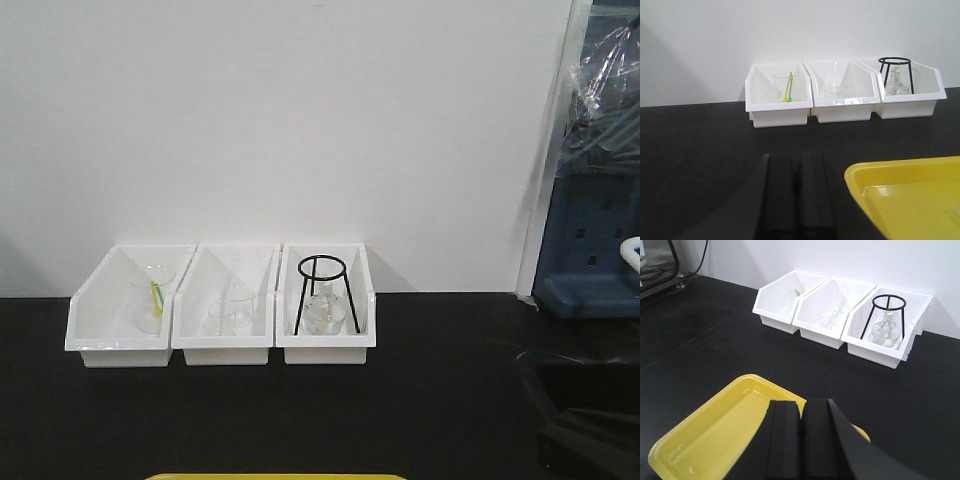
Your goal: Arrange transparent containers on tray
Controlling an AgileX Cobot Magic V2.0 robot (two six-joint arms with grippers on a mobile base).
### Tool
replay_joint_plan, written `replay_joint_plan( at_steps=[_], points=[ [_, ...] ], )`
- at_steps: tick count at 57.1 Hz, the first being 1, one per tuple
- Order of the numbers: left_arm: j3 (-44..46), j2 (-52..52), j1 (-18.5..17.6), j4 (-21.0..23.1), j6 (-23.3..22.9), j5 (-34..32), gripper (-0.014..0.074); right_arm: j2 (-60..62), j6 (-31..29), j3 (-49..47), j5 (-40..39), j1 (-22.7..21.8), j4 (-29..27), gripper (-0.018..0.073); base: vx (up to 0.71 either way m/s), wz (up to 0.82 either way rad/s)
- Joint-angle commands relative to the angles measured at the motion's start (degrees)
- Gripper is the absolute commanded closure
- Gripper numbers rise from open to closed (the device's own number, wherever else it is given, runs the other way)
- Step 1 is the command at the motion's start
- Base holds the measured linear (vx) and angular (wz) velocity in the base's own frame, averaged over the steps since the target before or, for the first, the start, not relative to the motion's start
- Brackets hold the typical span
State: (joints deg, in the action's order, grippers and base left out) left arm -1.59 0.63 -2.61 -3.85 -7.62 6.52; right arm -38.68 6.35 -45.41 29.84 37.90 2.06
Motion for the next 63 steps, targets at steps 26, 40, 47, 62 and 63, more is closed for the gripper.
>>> replay_joint_plan(
  at_steps=[26,40,47,62,63],
  points=[
    [-1.85,0.81,-0.01,0.37,-0.19,-4.34,0.0605,2.73,-0.77,0.68,-5.59,-1.68,4.34,0.0572,0.0,0.0],
    [-1.85,0.81,-0.01,0.37,-0.19,-4.37,0.0604,18.4,-0.77,19.63,-15.69,-19.62,6.2,0.0572,0.0,0.0],
    [-1.85,0.81,-0.01,0.37,-0.19,-4.37,0.0604,26.33,-0.72,30.13,-17.7,-27.98,7.2,0.0572,0.0,0.0],
    [-1.85,0.81,-0.01,0.37,-0.19,-4.37,0.0604,39.68,-0.56,45.86,-19.23,-34.12,7.2,0.0572,0.0,0.0],
    [-1.85,0.81,-0.01,0.37,-0.19,-4.37,0.0604,39.98,-0.56,46.52,-19.82,-34.12,7.2,0.0572,0.0,0.0]
  ],
)
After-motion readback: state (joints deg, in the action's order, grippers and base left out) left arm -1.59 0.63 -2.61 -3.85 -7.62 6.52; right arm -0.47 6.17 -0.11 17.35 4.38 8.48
